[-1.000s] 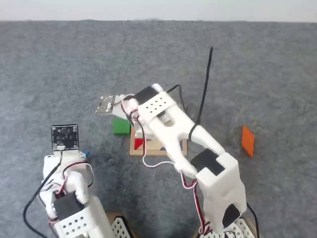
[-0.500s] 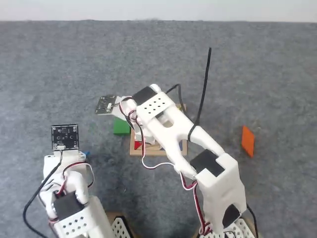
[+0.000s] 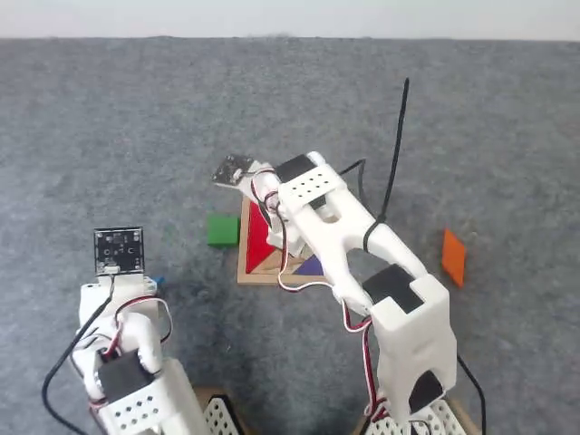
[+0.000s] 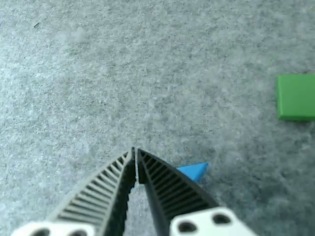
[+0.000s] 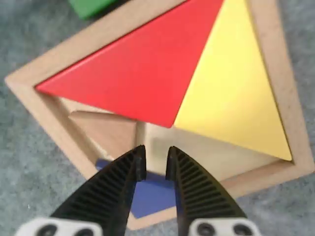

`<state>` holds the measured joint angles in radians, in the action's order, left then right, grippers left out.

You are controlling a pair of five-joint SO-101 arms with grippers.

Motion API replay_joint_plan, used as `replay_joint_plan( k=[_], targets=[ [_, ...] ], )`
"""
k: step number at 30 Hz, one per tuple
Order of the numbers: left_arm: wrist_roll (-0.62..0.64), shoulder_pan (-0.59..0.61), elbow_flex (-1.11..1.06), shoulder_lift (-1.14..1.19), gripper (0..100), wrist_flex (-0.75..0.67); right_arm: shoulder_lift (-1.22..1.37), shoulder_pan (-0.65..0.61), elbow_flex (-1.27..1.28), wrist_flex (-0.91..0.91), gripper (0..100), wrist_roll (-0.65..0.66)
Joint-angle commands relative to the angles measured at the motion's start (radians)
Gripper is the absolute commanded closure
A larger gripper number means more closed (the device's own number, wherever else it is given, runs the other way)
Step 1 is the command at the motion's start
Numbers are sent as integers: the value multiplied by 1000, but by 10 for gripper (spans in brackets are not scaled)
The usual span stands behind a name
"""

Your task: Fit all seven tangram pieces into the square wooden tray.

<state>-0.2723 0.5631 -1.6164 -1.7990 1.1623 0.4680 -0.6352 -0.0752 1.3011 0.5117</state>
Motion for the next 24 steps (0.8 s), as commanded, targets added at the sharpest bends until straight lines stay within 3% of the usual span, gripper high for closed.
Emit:
replay_joint_plan(
  k=[1, 12, 18, 24],
  targets=[
    [11, 6, 24, -20, 985, -23, 2, -30, -3, -18, 918, -14],
    [11, 6, 24, -20, 985, -23, 7, -157, -25, 51, 919, -21],
    [12, 6, 24, -20, 985, -25, -56, -73, -92, 160, 915, -15],
    [14, 5, 24, -20, 985, -25, -321, 59, -123, 309, 915, -78]
  ],
)
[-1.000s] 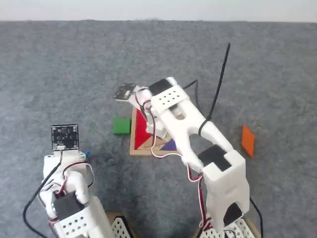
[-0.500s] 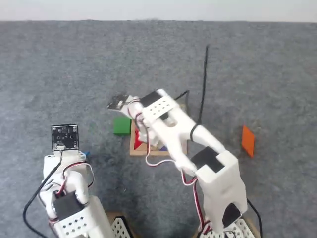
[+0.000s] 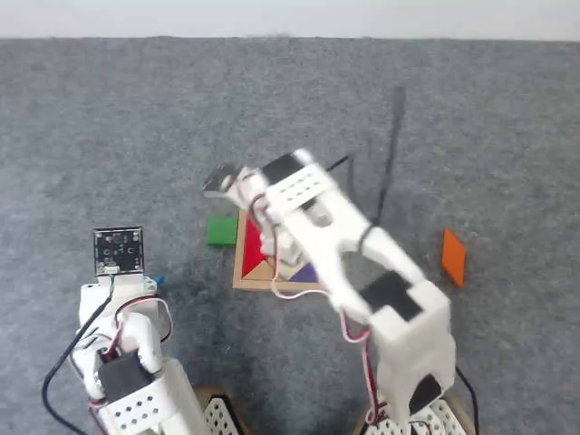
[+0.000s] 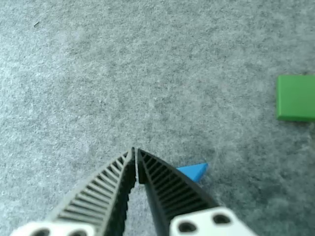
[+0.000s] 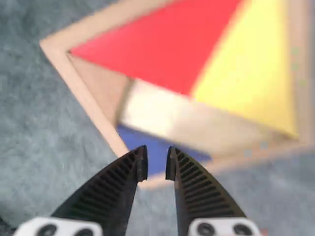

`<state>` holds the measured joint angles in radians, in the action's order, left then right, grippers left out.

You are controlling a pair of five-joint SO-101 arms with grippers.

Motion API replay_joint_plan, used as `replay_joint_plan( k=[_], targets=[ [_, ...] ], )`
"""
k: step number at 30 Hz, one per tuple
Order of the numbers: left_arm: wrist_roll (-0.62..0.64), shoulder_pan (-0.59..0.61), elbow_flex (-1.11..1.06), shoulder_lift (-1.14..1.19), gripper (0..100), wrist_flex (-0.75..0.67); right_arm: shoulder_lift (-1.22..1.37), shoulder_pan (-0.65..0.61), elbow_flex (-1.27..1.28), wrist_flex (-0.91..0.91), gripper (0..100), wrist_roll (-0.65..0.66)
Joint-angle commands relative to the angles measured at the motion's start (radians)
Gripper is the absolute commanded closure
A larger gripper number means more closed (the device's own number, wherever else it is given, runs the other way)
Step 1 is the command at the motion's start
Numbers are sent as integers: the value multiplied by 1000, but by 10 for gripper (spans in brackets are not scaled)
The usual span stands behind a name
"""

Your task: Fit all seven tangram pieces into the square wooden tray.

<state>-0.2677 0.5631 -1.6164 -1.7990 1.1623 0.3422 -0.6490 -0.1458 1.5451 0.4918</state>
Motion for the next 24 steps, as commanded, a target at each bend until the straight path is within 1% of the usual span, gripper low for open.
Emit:
replay_joint_plan(
  k=[1, 4, 7, 9, 13, 17, 19, 22, 23, 24],
  targets=[
    [9, 5, 24, -20, 985, -25, -252, 105, -46, 87, 914, -92],
    [9, 5, 24, -20, 985, -25, -437, 200, 32, 108, 914, -138],
    [9, 5, 24, -20, 985, -25, -608, 285, 193, 84, 913, -132],
    [9, 5, 24, -20, 985, -23, -705, 352, 322, 38, 913, -130],
    [9, 3, 22, -20, 985, -25, -845, 475, 595, -102, 872, -132],
    [8, -3, 22, -20, 984, -25, -903, 521, 838, -305, 861, -138],
    [6, -29, 22, -18, 984, -18, -906, 533, 925, -395, 858, -149],
    [6, -55, 27, -18, 984, 0, -906, 610, 948, -440, 857, -189],
    [6, -57, 27, -18, 984, 2, -906, 638, 948, -444, 857, -216],
    [6, -57, 27, -17, 984, 2, -906, 664, 950, -449, 857, -272]
  ],
)
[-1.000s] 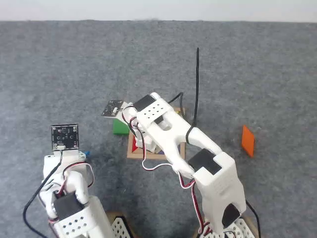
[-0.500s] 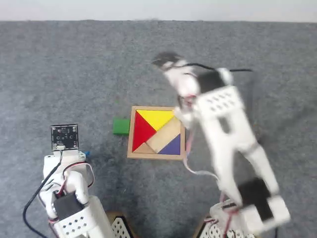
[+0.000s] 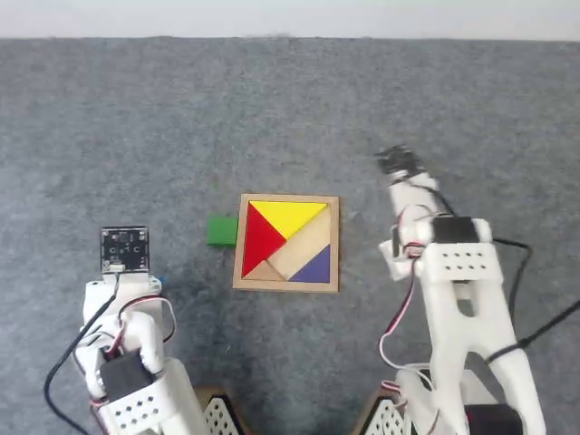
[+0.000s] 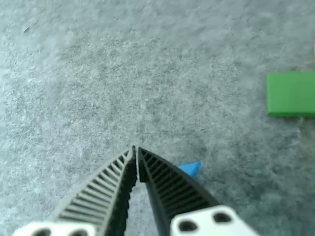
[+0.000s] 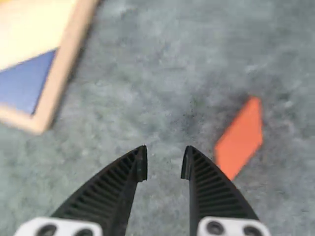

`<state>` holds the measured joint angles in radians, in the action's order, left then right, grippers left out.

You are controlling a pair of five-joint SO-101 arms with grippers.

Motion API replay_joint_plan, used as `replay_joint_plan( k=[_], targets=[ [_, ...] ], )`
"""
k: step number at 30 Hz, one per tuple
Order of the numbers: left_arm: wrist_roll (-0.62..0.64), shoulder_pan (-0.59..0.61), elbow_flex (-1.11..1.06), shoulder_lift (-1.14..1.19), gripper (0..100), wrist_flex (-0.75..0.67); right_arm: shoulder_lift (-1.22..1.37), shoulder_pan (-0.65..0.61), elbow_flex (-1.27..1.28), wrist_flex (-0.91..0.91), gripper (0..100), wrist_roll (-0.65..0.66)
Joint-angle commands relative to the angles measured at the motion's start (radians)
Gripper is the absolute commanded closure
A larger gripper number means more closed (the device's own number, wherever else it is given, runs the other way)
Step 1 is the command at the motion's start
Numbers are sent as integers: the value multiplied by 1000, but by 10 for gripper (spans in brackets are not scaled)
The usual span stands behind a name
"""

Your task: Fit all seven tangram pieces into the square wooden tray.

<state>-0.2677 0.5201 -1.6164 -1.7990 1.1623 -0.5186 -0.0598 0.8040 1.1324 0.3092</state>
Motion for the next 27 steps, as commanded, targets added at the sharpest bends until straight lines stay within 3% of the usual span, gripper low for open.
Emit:
replay_joint_plan(
  k=[1, 3, 6, 11, 15, 27],
  targets=[
    [8, -14, 27, -17, 984, 2, -45, 93, 6, -51, 855, -153],
    [11, -14, 27, -17, 984, 0, -44, 116, 21, -77, 828, -261],
    [11, -14, 24, -17, 984, -2, -44, 143, 81, -174, 772, -304],
    [11, -14, 22, -17, 984, 2, -42, 124, 115, -266, 748, -190],
    [11, -17, 13, -17, 984, 0, 27, 105, 64, -217, 749, -58],
    [11, -17, 13, -17, 984, 2, 493, 262, -222, -196, 749, -379]
  ],
)
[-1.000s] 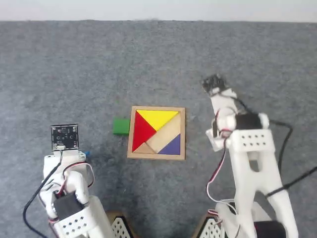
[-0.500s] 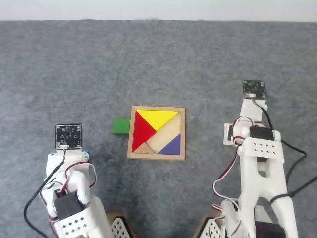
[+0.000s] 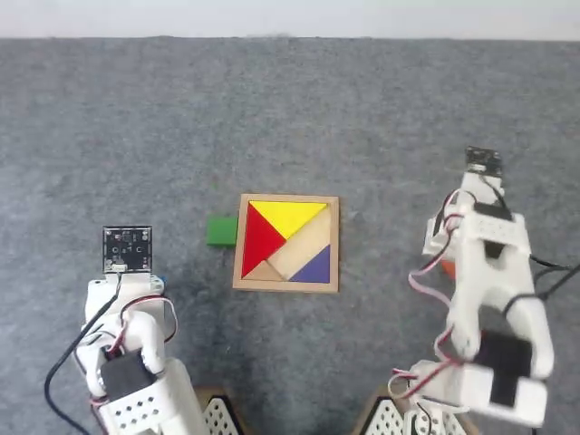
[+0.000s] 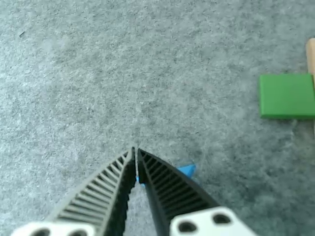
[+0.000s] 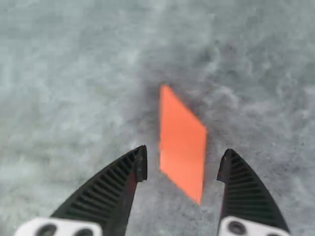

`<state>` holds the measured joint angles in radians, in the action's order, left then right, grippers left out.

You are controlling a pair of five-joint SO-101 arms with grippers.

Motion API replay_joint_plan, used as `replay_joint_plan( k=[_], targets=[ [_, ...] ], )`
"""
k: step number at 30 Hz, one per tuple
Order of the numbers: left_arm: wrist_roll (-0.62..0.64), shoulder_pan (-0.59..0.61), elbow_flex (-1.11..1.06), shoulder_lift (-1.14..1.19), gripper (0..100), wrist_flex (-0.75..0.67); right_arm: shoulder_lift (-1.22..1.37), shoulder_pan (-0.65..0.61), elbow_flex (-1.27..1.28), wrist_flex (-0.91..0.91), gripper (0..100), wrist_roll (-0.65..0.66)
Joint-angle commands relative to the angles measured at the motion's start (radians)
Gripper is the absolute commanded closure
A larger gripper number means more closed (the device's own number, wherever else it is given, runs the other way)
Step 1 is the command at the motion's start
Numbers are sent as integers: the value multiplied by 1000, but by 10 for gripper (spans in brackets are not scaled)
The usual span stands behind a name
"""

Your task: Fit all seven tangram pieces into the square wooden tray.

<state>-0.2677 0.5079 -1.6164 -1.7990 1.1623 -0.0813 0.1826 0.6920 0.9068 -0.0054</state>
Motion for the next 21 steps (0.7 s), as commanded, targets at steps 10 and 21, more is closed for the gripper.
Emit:
replay_joint_plan(
  k=[10, 21],
  targets=[
    [11, -5, 13, -17, 984, 2, 278, 10, -302, 150, 768, -209],
    [11, -3, 13, -17, 984, 2, 280, 35, -319, 177, 894, -195]
  ],
)
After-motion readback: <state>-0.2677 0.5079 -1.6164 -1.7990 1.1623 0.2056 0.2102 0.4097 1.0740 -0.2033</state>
